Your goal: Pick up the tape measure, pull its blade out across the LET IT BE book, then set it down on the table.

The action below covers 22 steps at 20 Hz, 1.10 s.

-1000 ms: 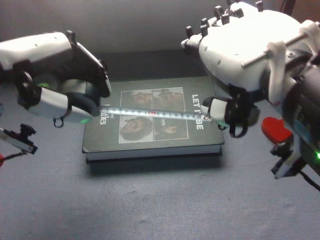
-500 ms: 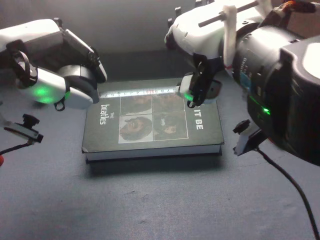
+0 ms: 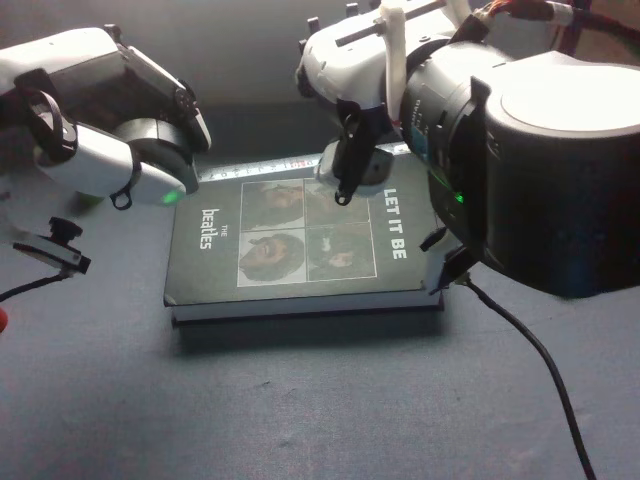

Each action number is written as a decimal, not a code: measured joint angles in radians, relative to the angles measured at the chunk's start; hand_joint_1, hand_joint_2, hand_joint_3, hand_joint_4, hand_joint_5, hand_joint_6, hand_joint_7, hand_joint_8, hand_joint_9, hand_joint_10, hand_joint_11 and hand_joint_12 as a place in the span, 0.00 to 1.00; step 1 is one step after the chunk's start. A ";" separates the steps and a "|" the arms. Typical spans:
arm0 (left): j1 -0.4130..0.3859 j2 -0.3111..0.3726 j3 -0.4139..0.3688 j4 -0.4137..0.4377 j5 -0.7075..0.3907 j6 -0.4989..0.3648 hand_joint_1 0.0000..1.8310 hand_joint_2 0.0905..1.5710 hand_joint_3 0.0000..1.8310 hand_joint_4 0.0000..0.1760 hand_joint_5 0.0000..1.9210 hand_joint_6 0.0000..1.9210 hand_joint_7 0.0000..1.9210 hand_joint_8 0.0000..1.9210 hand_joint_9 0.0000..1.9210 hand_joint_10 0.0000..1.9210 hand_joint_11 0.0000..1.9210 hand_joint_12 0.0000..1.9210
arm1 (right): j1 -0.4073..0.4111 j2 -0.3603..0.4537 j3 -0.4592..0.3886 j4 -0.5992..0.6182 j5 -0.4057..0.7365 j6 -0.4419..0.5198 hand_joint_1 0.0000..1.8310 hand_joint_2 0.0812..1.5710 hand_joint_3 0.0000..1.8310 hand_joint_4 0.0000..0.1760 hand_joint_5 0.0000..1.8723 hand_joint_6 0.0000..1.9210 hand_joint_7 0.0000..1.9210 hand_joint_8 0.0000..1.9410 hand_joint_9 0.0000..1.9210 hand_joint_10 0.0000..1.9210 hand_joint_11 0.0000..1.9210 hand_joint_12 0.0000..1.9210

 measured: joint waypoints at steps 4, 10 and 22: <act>0.028 0.000 0.000 0.000 -0.008 -0.006 0.76 0.67 0.00 0.00 0.54 0.33 0.54 0.45 0.53 0.61 0.52 0.50 | 0.008 -0.003 0.026 0.054 0.005 -0.023 0.53 0.75 0.00 0.00 0.21 0.00 0.20 0.00 0.15 0.00 0.00 0.31; 0.040 -0.011 0.013 0.014 -0.022 -0.039 0.76 0.66 0.00 0.00 0.54 0.34 0.56 0.42 0.53 0.61 0.53 0.49 | -0.004 -0.014 0.090 0.105 0.044 -0.066 0.54 0.74 0.00 0.00 0.21 0.00 0.23 0.00 0.17 0.01 0.00 0.37; 0.000 -0.010 0.018 0.012 -0.035 -0.058 0.76 0.66 0.00 0.00 0.57 0.30 0.53 0.47 0.53 0.60 0.53 0.48 | -0.058 -0.047 0.148 0.089 0.080 -0.066 0.50 0.75 0.00 0.00 0.25 0.00 0.27 0.01 0.20 0.00 0.00 0.44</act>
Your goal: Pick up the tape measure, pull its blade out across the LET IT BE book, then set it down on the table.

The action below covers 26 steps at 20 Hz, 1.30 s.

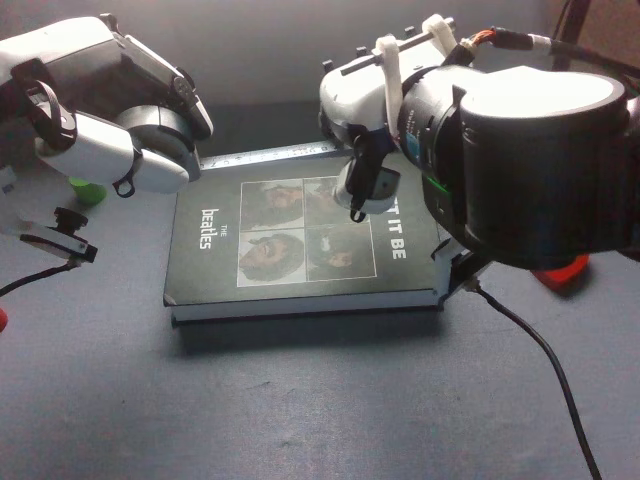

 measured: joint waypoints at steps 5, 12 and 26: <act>0.000 0.000 0.000 0.012 -0.001 -0.003 0.76 0.67 0.00 0.00 0.53 0.34 0.53 0.48 0.53 0.61 0.54 0.48 | 0.003 0.000 0.012 -0.010 0.010 0.002 0.50 0.75 0.00 0.00 0.25 0.00 0.26 0.00 0.19 0.00 0.00 0.43; 0.000 0.000 0.000 0.012 -0.001 -0.014 0.76 0.67 0.00 0.00 0.55 0.32 0.52 0.48 0.53 0.61 0.53 0.49 | 0.004 0.000 0.014 0.011 0.013 -0.009 0.50 0.75 0.00 0.00 0.25 0.00 0.26 0.00 0.20 0.00 0.00 0.42; 0.000 0.000 0.000 0.057 -0.001 -0.064 0.76 0.67 0.00 0.00 0.53 0.35 0.52 0.48 0.52 0.62 0.53 0.50 | 0.019 0.003 0.032 -0.002 0.024 -0.006 0.51 0.75 0.00 0.00 0.25 0.00 0.25 0.00 0.19 0.00 0.00 0.42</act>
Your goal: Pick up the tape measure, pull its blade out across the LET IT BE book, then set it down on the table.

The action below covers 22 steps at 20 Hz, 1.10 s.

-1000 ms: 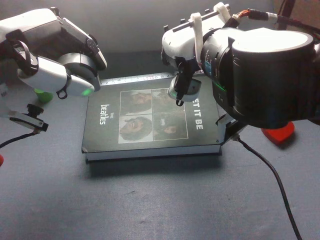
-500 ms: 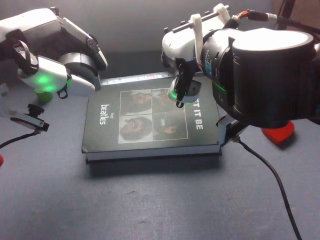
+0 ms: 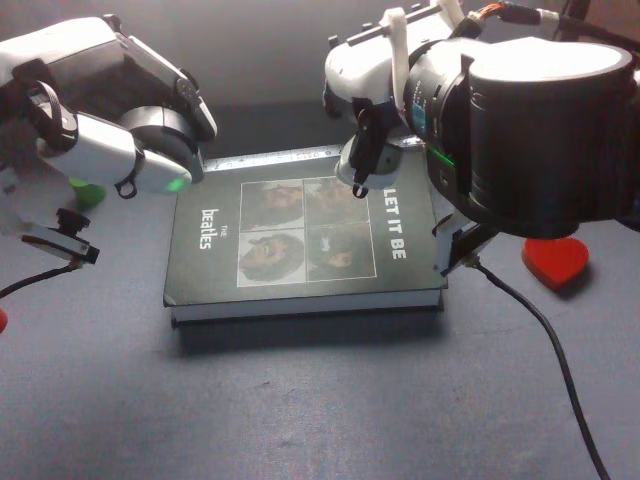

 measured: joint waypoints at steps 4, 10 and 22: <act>0.000 0.000 0.004 0.010 0.000 -0.014 0.76 0.67 0.00 0.00 0.52 0.36 0.52 0.49 0.52 0.62 0.53 0.50 | 0.000 0.001 0.001 0.006 0.002 0.006 0.51 0.75 0.00 0.00 0.26 0.00 0.27 0.00 0.21 0.01 0.00 0.45; 0.000 0.000 0.005 0.027 0.000 -0.037 0.76 0.67 0.00 0.00 0.52 0.37 0.53 0.47 0.53 0.62 0.53 0.50 | 0.000 0.001 0.005 0.006 0.005 0.006 0.51 0.76 0.00 0.00 0.26 0.00 0.28 0.00 0.21 0.00 0.00 0.44; 0.000 0.000 0.006 0.057 0.000 -0.063 0.76 0.68 0.00 0.00 0.49 0.41 0.53 0.47 0.53 0.61 0.53 0.50 | 0.000 0.000 0.005 -0.001 0.005 0.006 0.50 0.76 0.00 0.00 0.27 0.00 0.29 0.00 0.22 0.00 0.00 0.45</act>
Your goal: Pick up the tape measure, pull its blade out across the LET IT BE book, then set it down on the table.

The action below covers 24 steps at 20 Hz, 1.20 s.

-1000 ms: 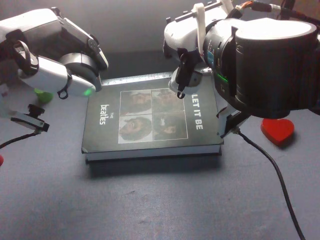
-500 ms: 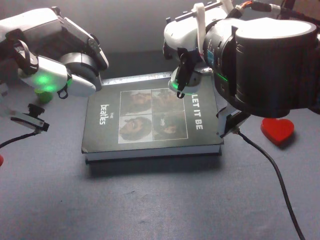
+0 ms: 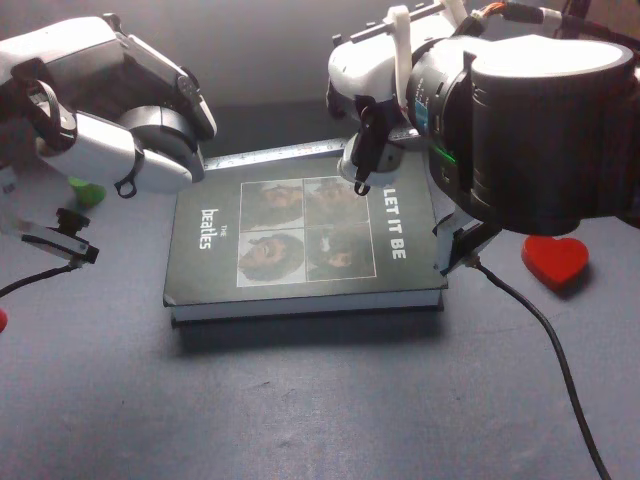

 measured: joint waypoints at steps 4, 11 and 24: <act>0.000 0.000 0.001 0.002 0.000 -0.003 0.76 0.68 0.00 0.00 0.50 0.40 0.53 0.47 0.53 0.61 0.52 0.48 | 0.000 0.000 -0.006 -0.054 -0.003 0.008 0.67 0.70 0.00 0.00 0.47 0.54 0.56 0.49 0.60 0.11 0.38 0.70; 0.002 0.000 0.001 0.006 -0.002 -0.004 0.76 0.67 0.00 0.00 0.51 0.39 0.56 0.42 0.53 0.61 0.53 0.49 | 0.000 0.000 -0.008 -0.053 -0.003 0.011 0.67 0.71 0.00 0.00 0.46 0.53 0.53 0.56 0.45 0.53 0.38 0.79; 0.004 0.000 0.005 0.004 -0.016 -0.009 0.76 0.67 0.00 0.00 0.51 0.39 0.53 0.45 0.53 0.61 0.52 0.48 | -0.002 0.059 -0.010 -0.053 0.057 0.006 0.68 0.72 0.00 0.00 0.45 0.53 0.52 0.60 0.44 0.61 0.40 0.82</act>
